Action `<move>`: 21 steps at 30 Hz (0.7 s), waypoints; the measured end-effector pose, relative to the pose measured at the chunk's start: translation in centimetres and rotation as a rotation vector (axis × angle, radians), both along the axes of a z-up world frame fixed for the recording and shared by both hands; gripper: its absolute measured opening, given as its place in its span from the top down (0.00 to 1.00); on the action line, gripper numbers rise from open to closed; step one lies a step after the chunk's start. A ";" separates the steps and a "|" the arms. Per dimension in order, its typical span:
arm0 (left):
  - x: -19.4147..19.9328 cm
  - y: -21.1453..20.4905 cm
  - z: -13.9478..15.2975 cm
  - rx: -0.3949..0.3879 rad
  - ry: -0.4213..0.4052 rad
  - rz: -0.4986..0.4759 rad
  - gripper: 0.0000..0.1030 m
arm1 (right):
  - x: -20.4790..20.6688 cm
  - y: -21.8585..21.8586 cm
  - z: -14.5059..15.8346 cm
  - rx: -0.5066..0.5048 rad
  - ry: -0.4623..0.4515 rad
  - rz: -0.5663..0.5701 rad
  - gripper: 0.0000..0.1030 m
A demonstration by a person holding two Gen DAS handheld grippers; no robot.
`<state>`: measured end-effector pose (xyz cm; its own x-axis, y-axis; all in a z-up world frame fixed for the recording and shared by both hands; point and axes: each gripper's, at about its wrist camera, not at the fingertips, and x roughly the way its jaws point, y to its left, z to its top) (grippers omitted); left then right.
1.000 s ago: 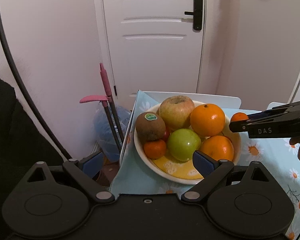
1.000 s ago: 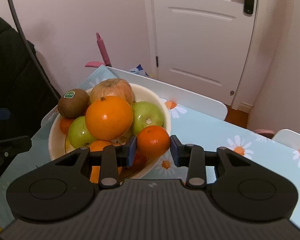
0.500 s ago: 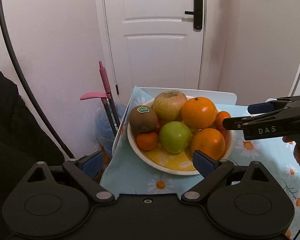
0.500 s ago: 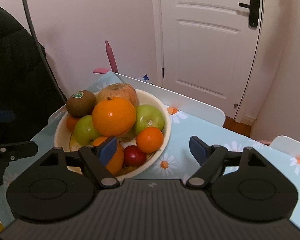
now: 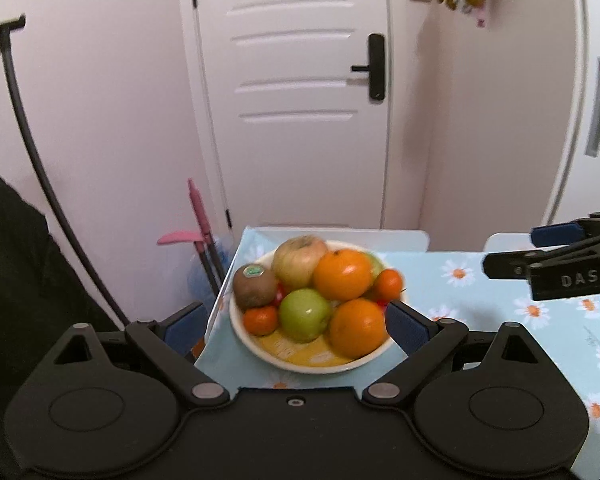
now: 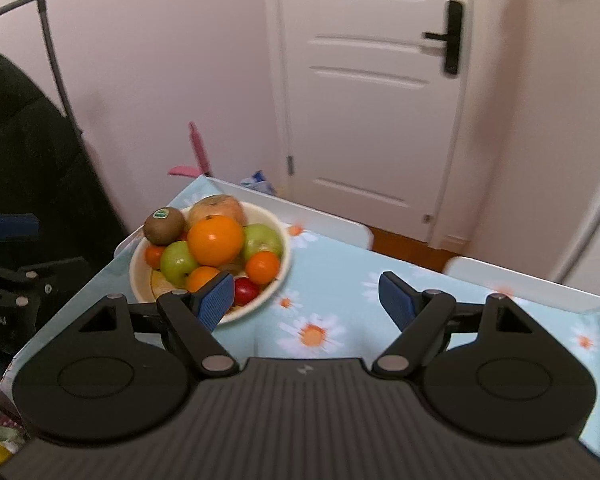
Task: Organize fruits
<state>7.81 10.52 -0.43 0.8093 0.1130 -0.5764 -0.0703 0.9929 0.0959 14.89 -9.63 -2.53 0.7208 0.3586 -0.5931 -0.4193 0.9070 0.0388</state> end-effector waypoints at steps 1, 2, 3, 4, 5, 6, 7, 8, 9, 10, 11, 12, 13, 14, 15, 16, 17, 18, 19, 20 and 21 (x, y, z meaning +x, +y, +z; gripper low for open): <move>-0.2 -0.3 0.5 0.003 -0.003 -0.004 0.05 | -0.8 -0.5 0.6 -0.006 0.000 -0.024 0.08; -0.5 -0.7 1.1 0.005 -0.005 -0.005 0.05 | -1.5 -1.0 1.2 -0.009 0.005 -0.052 0.08; -0.9 -0.9 1.6 0.004 -0.007 -0.006 0.05 | -2.3 -1.5 1.7 -0.009 0.014 -0.081 0.08; -1.3 -1.1 2.1 0.000 -0.010 -0.010 0.05 | -3.1 -2.1 2.2 -0.005 0.024 -0.108 0.08; -1.7 -1.3 2.5 -0.004 -0.013 -0.016 0.05 | -4.0 -2.6 2.7 -0.002 0.029 -0.136 0.08; -2.2 -1.5 3.0 -0.008 -0.017 -0.024 0.05 | -4.8 -3.0 3.1 -0.001 0.030 -0.162 0.08; -2.6 -1.7 3.4 -0.008 -0.021 -0.033 0.05 | -5.7 -3.4 3.5 -0.002 0.030 -0.191 0.08; -3.2 -2.0 3.9 -0.003 -0.029 -0.043 0.05 | -6.5 -3.8 3.9 -0.003 0.027 -0.215 0.04; -3.6 -2.3 4.2 0.005 -0.038 -0.052 0.05 | -7.5 -4.2 4.2 -0.003 0.021 -0.246 0.02; -4.0 -2.5 4.5 0.011 -0.046 -0.059 0.05 | -8.2 -4.6 4.5 -0.001 0.014 -0.270 0.00; -4.4 -2.7 4.7 0.015 -0.052 -0.063 0.05 | -9.1 -4.9 4.7 0.002 0.008 -0.288 0.00; -4.8 -2.8 4.8 0.017 -0.058 -0.068 0.05 | -9.7 -5.1 4.9 0.002 0.006 -0.298 0.00; -5.0 -2.9 4.9 0.015 -0.061 -0.071 0.05 | -10.5 -5.3 5.0 -0.001 0.003 -0.312 0.00; -5.4 -3.0 5.0 0.011 -0.062 -0.074 0.05 | -11.1 -5.5 5.1 -0.005 -0.002 -0.326 0.00; -5.6 -3.0 5.0 0.005 -0.063 -0.079 0.05 | -11.9 -5.6 5.2 -0.008 -0.009 -0.343 0.00; -6.0 -3.1 4.9 -0.001 -0.065 -0.084 0.05 | -12.4 -5.7 5.2 -0.009 -0.013 -0.355 0.00; -6.3 -3.3 5.0 -0.003 -0.067 -0.086 0.04 | -13.0 -5.8 5.2 -0.010 -0.016 -0.367 0.00; -6.6 -3.4 4.9 -0.004 -0.069 -0.088 0.02 | -13.5 -5.9 5.2 -0.009 -0.019 -0.380 0.00; -6.9 -3.6 4.9 -0.005 -0.074 -0.089 0.01 | -14.0 -6.0 5.2 -0.008 -0.022 -0.393 0.00; -7.3 -3.7 4.8 -0.005 -0.080 -0.091 0.00 | -14.5 -6.1 5.1 -0.008 -0.026 -0.407 0.00; -7.5 -3.8 4.8 -0.006 -0.084 -0.095 0.00 | -15.0 -6.1 5.0 -0.009 -0.034 -0.421 0.00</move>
